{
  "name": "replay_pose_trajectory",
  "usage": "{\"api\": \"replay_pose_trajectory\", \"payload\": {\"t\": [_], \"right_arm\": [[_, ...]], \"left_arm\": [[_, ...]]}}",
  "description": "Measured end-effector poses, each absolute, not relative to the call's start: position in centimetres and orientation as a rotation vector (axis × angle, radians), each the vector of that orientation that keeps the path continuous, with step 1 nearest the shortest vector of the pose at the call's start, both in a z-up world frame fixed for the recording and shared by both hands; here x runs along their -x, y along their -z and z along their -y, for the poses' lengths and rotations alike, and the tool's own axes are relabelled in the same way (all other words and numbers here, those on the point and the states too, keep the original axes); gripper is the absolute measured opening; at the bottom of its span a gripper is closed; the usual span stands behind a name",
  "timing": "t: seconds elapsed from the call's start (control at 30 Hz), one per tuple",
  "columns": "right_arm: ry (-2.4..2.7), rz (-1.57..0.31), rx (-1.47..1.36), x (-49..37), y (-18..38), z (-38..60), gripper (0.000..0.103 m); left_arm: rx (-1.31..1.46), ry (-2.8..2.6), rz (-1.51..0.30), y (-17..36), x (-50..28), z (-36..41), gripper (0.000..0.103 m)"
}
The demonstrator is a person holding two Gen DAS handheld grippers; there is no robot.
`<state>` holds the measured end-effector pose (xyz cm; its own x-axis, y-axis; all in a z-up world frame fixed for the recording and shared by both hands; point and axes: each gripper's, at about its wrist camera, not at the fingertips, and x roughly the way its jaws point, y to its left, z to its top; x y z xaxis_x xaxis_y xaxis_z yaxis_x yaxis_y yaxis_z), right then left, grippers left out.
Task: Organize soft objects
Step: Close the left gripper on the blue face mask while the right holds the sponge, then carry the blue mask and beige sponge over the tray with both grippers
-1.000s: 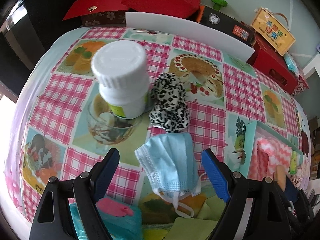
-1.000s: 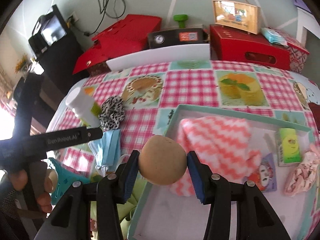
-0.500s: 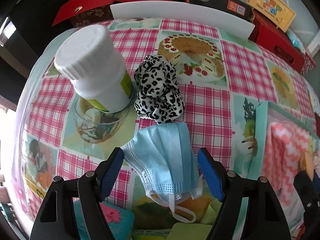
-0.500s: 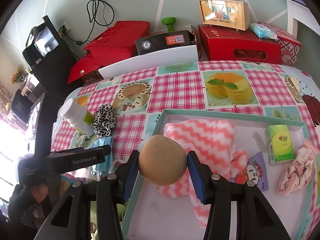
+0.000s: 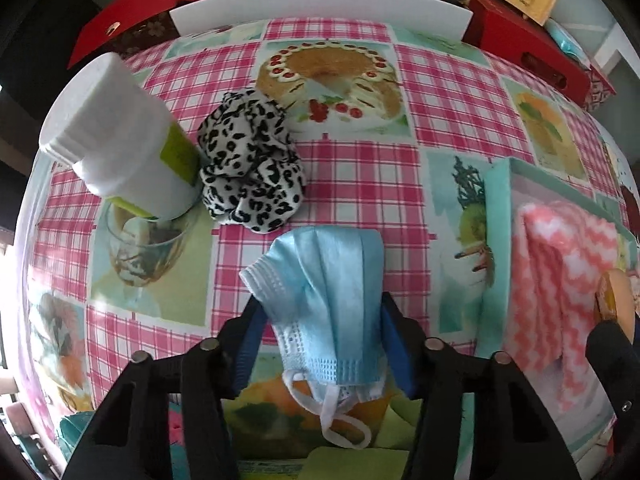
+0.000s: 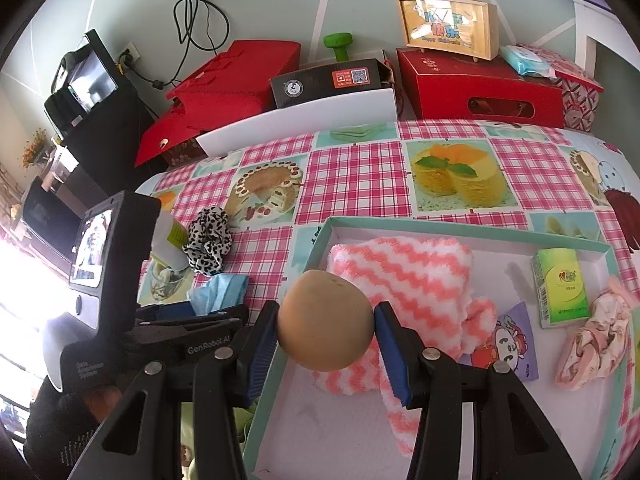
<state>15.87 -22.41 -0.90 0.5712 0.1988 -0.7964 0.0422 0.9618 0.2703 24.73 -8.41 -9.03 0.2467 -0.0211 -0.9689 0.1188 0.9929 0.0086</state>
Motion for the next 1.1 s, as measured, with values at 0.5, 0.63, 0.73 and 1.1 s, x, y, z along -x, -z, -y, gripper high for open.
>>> {"api": "replay_pose_trajectory", "payload": {"t": [0.5, 0.63, 0.73, 1.1], "right_arm": [[-0.093, -0.963, -0.276, -15.9, 0.9, 22.4, 0.051], [-0.093, -0.963, -0.276, -15.9, 0.9, 22.5, 0.051], [-0.093, -0.963, -0.276, -15.9, 0.9, 22.5, 0.051], [-0.075, -0.935, -0.290, -15.5, 0.2, 23.5, 0.051]], "left_arm": [[-0.020, 0.123, -1.301, 8.7, -24.5, 8.2, 0.022], [0.026, 0.140, -1.287, 7.5, -24.4, 6.5, 0.013], [0.049, 0.145, -1.278, 6.8, -24.2, 5.8, 0.012], [0.121, 0.196, -1.127, 0.3, -22.7, 3.5, 0.011]]}}
